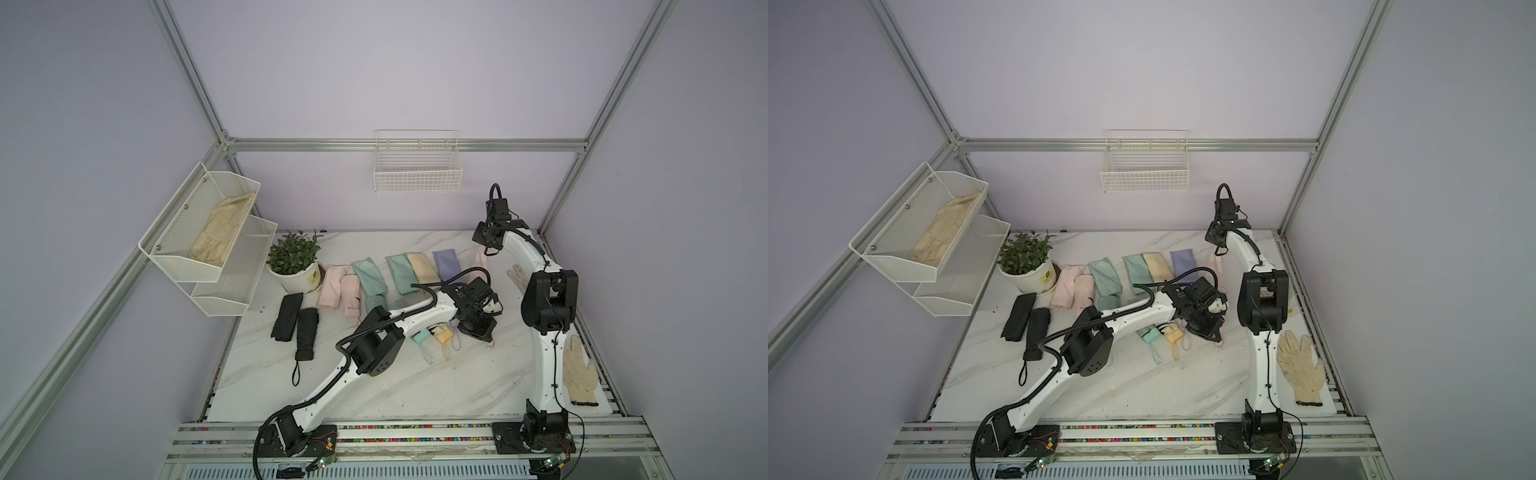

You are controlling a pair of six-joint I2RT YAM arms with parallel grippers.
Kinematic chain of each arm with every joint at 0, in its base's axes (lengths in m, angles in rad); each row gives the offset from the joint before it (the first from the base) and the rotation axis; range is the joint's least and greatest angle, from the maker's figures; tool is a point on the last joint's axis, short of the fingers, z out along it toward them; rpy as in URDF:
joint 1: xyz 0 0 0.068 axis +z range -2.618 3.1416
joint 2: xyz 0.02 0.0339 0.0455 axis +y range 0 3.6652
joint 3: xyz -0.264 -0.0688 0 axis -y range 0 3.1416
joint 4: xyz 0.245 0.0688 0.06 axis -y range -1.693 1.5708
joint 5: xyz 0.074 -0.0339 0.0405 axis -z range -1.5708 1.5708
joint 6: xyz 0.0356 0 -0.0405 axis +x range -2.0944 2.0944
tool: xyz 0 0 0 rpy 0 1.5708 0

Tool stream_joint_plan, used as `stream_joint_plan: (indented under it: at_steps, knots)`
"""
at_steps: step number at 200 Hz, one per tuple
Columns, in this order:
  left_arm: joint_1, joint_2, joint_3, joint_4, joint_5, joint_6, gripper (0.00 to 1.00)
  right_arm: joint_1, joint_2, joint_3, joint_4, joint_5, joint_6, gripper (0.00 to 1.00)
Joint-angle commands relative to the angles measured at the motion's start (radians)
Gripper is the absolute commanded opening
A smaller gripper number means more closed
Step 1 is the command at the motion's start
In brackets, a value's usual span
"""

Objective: Take umbrellas out of sleeves
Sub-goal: Place the umbrella sleeve at the center of the board.

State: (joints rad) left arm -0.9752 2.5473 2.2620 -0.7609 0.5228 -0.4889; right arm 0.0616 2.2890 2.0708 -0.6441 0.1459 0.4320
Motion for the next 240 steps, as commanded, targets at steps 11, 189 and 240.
stream_joint_plan:
  at_steps: [11,189,240]
  knots:
    - [0.008,-0.028,0.051,-0.007,0.006,0.005,0.52,-0.004,-0.031,0.022,0.021,0.029,-0.022,0.00]
    - [0.228,-0.744,-0.543,0.075,-0.168,0.044,0.66,-0.003,0.077,0.089,0.045,-0.053,-0.027,0.31]
    - [0.239,-0.874,-0.731,0.156,-0.194,0.011,0.66,-0.004,-0.020,-0.019,0.118,-0.097,-0.014,0.48]
